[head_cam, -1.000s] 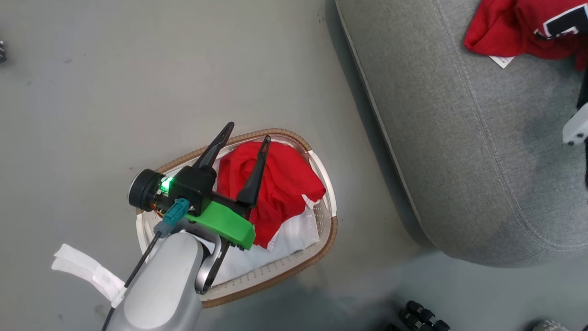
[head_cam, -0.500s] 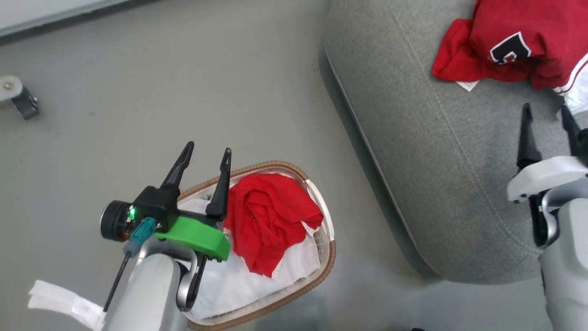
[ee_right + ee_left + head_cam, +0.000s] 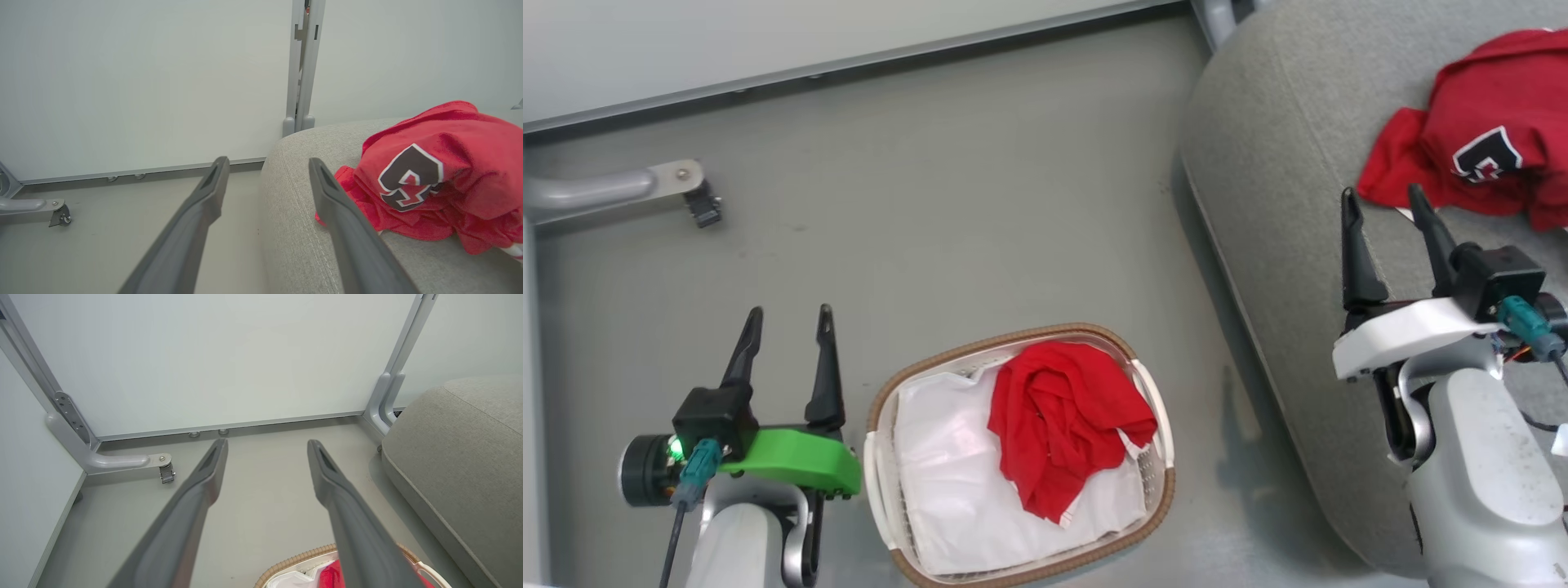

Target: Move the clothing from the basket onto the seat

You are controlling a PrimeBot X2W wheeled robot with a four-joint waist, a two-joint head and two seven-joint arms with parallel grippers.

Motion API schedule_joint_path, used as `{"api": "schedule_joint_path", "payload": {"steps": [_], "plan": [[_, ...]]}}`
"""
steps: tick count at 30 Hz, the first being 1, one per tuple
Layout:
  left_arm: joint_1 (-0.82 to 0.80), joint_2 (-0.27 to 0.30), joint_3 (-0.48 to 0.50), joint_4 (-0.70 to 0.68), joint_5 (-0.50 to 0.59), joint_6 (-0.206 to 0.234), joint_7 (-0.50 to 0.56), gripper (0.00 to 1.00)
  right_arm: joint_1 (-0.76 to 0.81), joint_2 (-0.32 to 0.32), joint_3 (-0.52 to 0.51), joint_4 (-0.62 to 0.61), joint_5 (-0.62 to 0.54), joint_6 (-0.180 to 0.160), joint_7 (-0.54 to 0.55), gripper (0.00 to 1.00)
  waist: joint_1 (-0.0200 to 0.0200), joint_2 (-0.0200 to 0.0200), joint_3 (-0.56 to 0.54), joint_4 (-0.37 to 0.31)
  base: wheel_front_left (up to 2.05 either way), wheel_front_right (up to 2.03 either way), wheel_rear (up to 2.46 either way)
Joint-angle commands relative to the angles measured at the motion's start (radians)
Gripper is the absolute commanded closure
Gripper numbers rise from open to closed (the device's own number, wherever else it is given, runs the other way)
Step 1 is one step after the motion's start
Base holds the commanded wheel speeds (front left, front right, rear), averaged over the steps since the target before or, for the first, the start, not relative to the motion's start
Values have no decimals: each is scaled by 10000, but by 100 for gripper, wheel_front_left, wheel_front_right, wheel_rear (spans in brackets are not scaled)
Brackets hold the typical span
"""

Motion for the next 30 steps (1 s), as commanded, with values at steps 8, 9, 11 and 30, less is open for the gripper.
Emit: {"api": "schedule_joint_path", "payload": {"steps": [8,9,11,30], "plan": [[845,-7,834,186,239,218,-3,0,899,57,480,45,105,-14,-19,0,0,56,-1082,1056,0,0,0],[941,-8,869,203,231,218,-3,0,1009,66,495,81,99,-14,-19,0,0,56,-1155,1079,0,0,0],[1166,-7,908,221,103,238,-3,0,1271,110,556,166,76,-14,-19,0,0,56,-1343,1123,0,0,0],[1838,-6,481,309,-512,143,-2,0,2143,108,745,365,282,-14,-19,0,0,56,-1855,981,0,0,0]]}}
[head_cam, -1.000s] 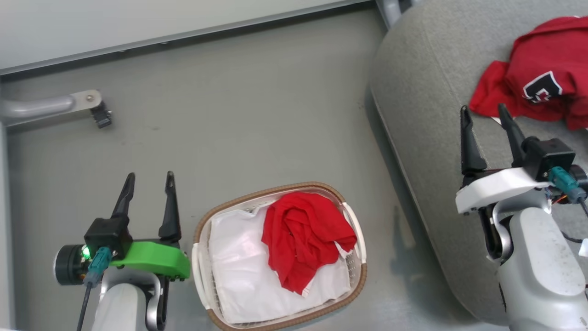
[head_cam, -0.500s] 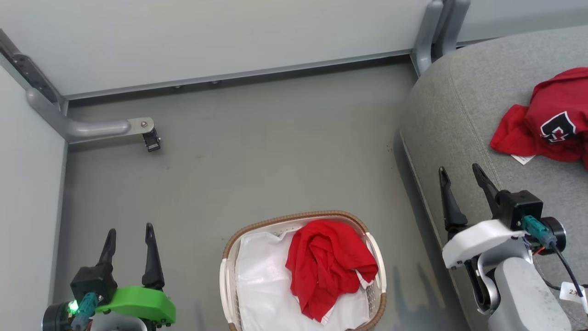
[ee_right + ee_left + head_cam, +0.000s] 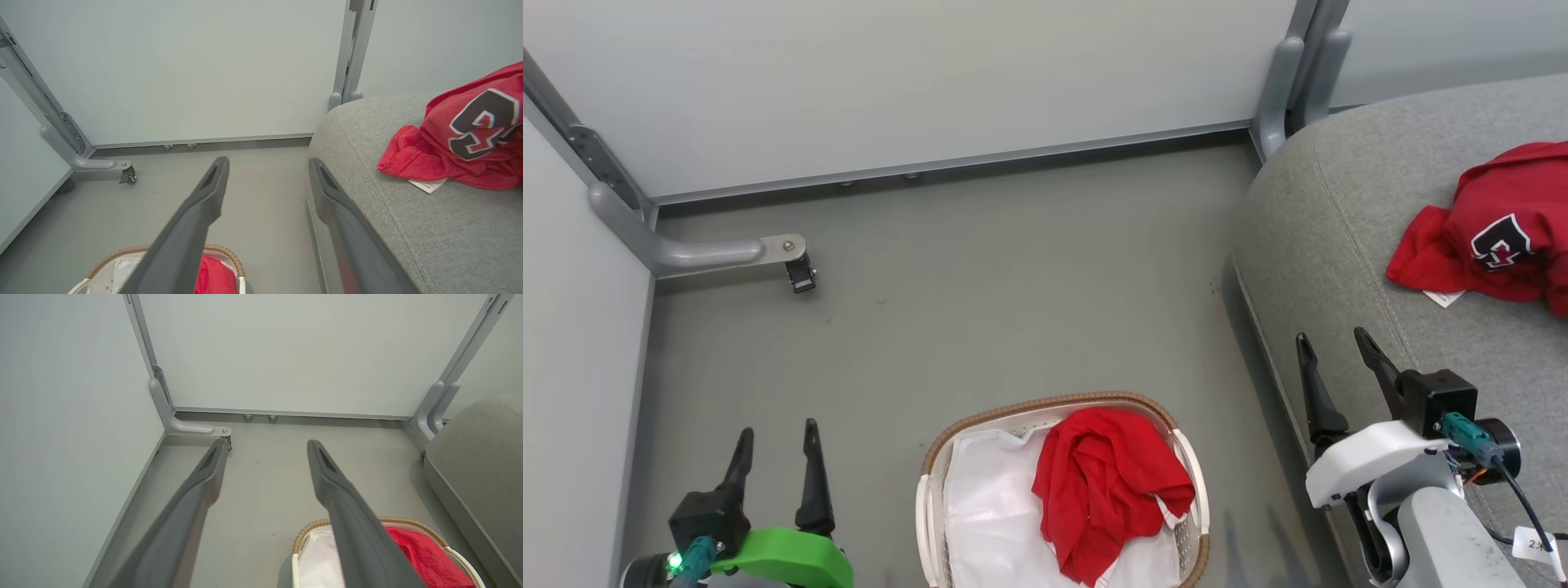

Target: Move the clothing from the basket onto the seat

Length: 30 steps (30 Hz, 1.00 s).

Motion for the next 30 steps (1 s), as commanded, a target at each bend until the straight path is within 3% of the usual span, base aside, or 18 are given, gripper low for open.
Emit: {"api": "schedule_joint_path", "payload": {"steps": [1,12,30], "plan": [[-74,17,-78,33,-31,-57,-2,0,-77,-55,-8,-27,87,-14,-19,0,0,56,121,-76,0,0,0],[-1228,23,-1534,592,-257,-239,-2,0,-1189,-126,142,-799,211,-14,-19,0,0,56,1582,-700,0,0,0],[-4650,46,-3869,3268,360,-497,-2,0,-3581,66,30,-2723,723,-14,-19,0,0,56,5111,-2731,0,0,0]]}}
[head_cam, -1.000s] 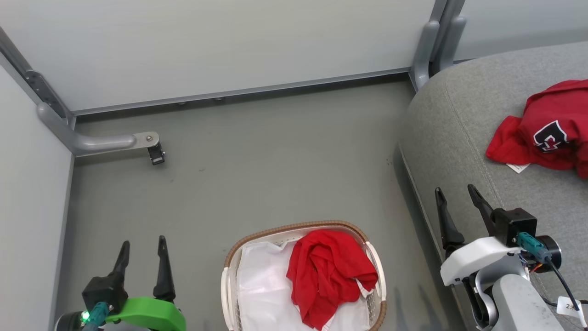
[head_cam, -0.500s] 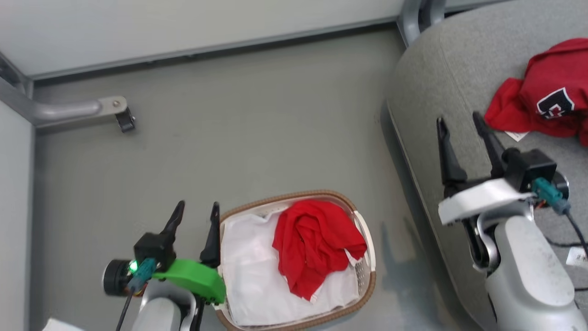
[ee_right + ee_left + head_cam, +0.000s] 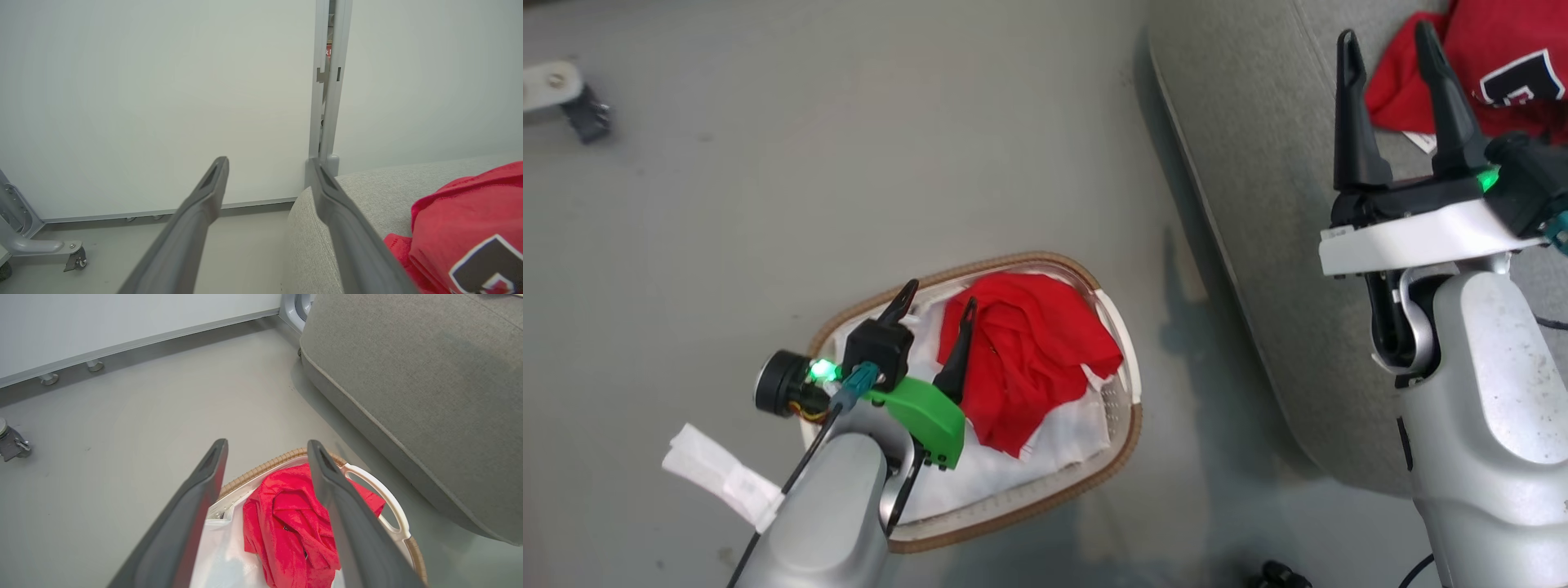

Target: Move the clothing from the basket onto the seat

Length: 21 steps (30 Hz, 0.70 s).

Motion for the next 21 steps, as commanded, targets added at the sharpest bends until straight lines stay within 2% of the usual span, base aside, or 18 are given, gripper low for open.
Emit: {"api": "schedule_joint_path", "payload": {"steps": [1,10,18,21], "plan": [[-430,91,-42,197,188,-32,-4,0,-181,71,-41,-127,69,-14,-19,0,0,56,1249,-1123,0,0,0],[-1799,406,-463,2102,477,-77,-2,0,-356,176,-171,-621,287,-14,-19,0,0,56,2309,-2009,0,0,0],[-2509,652,-788,3950,569,-76,-2,0,-286,187,-311,-850,775,-14,-19,0,0,56,2928,-2288,0,0,0],[-2705,679,-736,4458,548,88,-2,0,-278,184,-409,-990,803,-14,-19,0,0,56,3116,-2265,0,0,0]]}}
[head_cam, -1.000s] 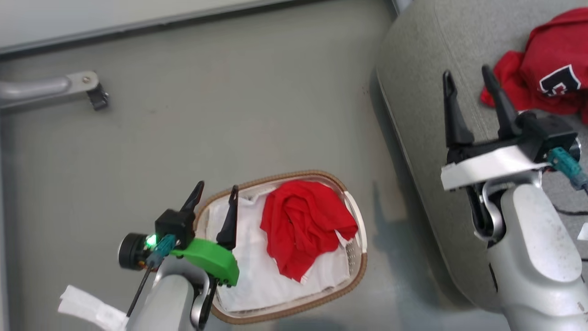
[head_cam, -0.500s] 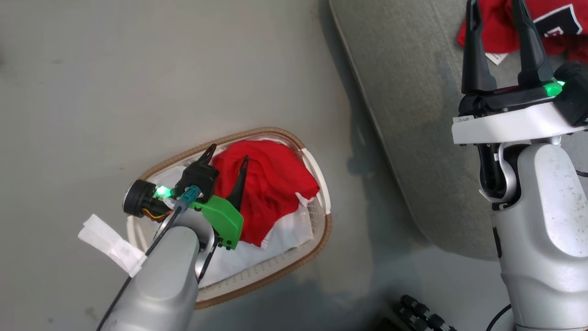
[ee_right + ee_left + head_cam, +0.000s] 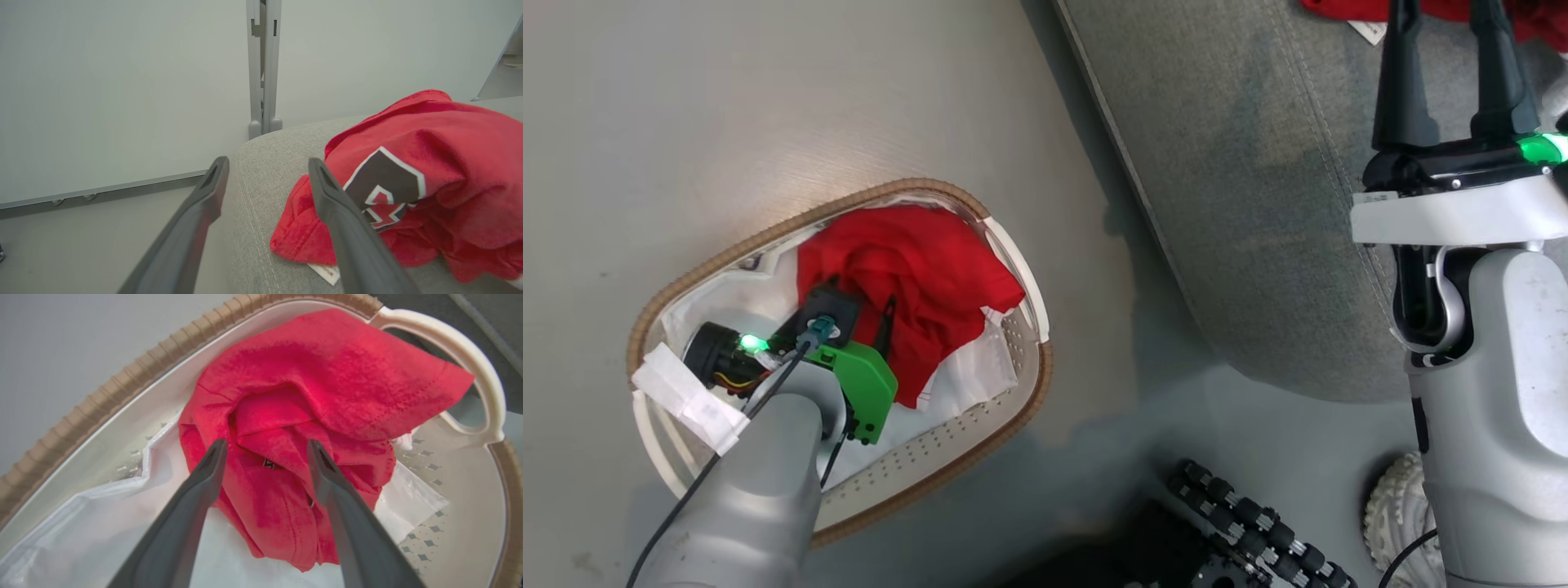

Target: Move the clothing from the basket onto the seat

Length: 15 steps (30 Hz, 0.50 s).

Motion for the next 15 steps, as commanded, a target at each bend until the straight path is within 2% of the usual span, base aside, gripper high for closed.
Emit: {"api": "schedule_joint_path", "payload": {"steps": [1,6,15], "plan": [[-261,138,28,179,-1,84,-2,0,12,8,-65,-106,1,-14,-19,0,-1,56,440,-209,0,0,0],[-700,191,115,859,-47,533,-2,0,75,6,-177,-339,-154,-14,-19,0,-1,56,707,-46,0,0,0],[-1215,86,247,1207,-246,1226,-2,0,16,1,-214,-511,-227,-14,-18,0,-1,56,1016,164,0,0,0]]}}
